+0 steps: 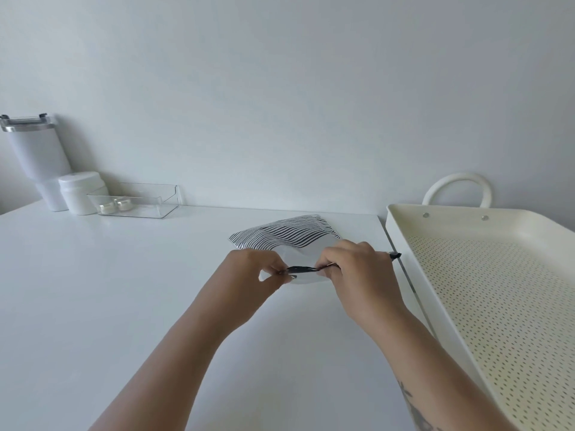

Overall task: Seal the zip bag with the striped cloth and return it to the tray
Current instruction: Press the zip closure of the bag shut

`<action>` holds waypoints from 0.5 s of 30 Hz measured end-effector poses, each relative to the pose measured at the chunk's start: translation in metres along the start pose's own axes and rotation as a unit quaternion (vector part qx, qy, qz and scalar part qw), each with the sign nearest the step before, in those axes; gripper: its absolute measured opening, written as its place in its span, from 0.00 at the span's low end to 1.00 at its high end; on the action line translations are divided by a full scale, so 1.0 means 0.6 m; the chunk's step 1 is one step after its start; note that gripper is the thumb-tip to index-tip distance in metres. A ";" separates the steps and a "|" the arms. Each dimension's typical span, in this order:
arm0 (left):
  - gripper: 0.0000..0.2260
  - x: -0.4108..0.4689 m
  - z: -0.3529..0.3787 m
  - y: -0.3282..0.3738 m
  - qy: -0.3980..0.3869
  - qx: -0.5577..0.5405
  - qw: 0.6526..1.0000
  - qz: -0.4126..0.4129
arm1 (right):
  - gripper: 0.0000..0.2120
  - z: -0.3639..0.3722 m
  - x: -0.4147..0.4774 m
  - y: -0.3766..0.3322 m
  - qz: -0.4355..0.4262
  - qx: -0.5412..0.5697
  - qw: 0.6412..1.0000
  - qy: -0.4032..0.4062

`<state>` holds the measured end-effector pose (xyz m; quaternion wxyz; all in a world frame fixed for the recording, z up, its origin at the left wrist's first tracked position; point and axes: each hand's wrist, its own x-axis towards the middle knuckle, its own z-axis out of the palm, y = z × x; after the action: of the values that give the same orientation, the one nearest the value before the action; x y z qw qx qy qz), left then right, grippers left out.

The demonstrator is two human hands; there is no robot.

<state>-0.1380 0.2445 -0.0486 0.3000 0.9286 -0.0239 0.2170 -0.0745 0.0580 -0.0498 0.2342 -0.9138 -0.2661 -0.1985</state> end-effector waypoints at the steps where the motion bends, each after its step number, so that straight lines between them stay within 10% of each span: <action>1: 0.02 0.001 -0.001 -0.006 -0.003 -0.012 1.000 0.004 | 0.10 0.001 0.000 0.002 0.000 0.019 1.000 -0.002; 6: 0.28 0.001 0.004 -0.039 -0.026 0.045 0.999 0.016 | 0.11 -0.001 0.001 0.004 0.014 0.181 0.983 -0.009; 15: 0.09 0.007 0.000 -0.044 0.068 0.101 0.992 -0.015 | 0.08 -0.005 -0.001 -0.003 -0.033 0.086 0.996 -0.001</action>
<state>-0.1297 0.2664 -0.0611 0.2090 0.9375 0.0329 0.2764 -0.0766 0.0575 -0.0471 0.3055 -0.8811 -0.3121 -0.1815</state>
